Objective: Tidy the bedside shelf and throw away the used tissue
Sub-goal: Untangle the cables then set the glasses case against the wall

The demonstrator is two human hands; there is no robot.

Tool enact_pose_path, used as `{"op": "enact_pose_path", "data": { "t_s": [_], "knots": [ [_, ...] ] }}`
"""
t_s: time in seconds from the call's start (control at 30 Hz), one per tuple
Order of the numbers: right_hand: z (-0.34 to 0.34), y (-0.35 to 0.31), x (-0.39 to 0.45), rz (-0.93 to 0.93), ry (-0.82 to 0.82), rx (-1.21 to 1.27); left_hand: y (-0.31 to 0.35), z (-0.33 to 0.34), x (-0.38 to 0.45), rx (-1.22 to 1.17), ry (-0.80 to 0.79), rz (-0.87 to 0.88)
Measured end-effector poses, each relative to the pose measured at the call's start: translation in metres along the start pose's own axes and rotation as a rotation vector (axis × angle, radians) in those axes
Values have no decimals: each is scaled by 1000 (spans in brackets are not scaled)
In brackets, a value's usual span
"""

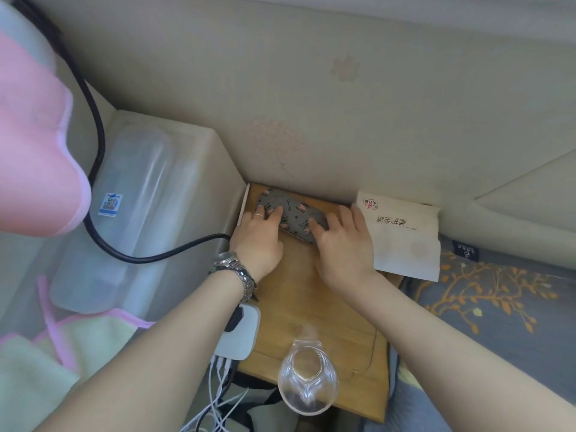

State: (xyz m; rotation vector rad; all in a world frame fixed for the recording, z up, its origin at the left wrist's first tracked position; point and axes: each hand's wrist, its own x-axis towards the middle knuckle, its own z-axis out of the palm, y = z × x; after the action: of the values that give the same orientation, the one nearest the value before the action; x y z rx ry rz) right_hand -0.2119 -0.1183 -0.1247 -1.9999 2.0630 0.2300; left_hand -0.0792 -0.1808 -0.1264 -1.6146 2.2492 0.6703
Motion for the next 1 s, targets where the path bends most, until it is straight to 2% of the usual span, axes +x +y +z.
{"op": "enact_pose_path", "data": {
  "t_s": [0.2, 0.5, 0.73, 1.0],
  "knots": [
    [-10, 0, 7, 15, -81, -73, 5, 5, -12, -10, 27, -30],
    [-8, 3, 8, 3, -102, -139, 2, -2, -4, -96, -32, -35],
    [-10, 15, 12, 32, -117, -232, 15, 1, -2, -62, -41, 2],
    [-11, 19, 16, 38, -118, -207, 19, -1, 7, -31, -103, 34]
  ]
}}
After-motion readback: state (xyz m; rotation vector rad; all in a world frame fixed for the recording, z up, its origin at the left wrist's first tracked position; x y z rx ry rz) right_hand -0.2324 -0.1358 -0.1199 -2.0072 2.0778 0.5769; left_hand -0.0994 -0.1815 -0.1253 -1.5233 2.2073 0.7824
